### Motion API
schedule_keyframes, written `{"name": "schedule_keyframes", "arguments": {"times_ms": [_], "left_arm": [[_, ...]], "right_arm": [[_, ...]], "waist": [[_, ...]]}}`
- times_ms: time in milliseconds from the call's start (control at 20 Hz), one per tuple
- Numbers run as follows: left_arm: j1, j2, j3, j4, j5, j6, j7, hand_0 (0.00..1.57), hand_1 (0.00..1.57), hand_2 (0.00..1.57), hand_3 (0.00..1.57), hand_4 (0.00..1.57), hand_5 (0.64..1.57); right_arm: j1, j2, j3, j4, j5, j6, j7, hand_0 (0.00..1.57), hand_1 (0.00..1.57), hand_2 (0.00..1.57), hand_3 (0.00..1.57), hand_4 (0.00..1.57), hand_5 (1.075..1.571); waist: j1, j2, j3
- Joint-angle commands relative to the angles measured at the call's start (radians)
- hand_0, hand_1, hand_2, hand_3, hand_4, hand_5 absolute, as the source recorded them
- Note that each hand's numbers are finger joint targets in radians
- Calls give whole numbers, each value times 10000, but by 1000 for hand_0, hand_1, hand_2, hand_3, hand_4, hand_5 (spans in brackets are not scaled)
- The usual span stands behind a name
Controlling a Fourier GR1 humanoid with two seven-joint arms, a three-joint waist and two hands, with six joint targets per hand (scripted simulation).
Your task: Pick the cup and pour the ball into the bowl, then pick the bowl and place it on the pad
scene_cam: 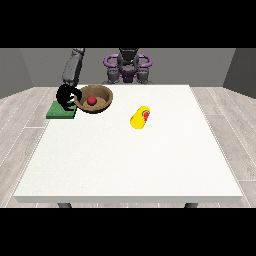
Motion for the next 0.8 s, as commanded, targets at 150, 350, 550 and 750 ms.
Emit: {"name": "schedule_keyframes", "arguments": {"times_ms": [150,350,550,750], "left_arm": [[667,619,317,606,147,-555,-317,0,0,0,0,0,1571],[-41,916,261,436,375,-103,26,0,0,0,0,0,1571],[592,640,253,191,464,-378,-619,0,0,0,0,0,1571],[252,599,-195,-771,483,299,53,0,0,0,0,0,1571]], "right_arm": [[-48,-1264,358,-217,464,347,1187,1571,1571,1571,967,1181,1561],[-136,-1963,309,-59,422,1542,778,1571,1571,1571,1171,1158,1568],[128,-2042,221,53,441,1611,605,1571,1571,1571,1171,1158,1568],[367,-3015,-119,693,555,1991,-339,1571,1571,1571,975,1151,1565]], "waist": [[-595,-136,23],[-785,461,33],[-625,347,29],[-344,511,44]]}}
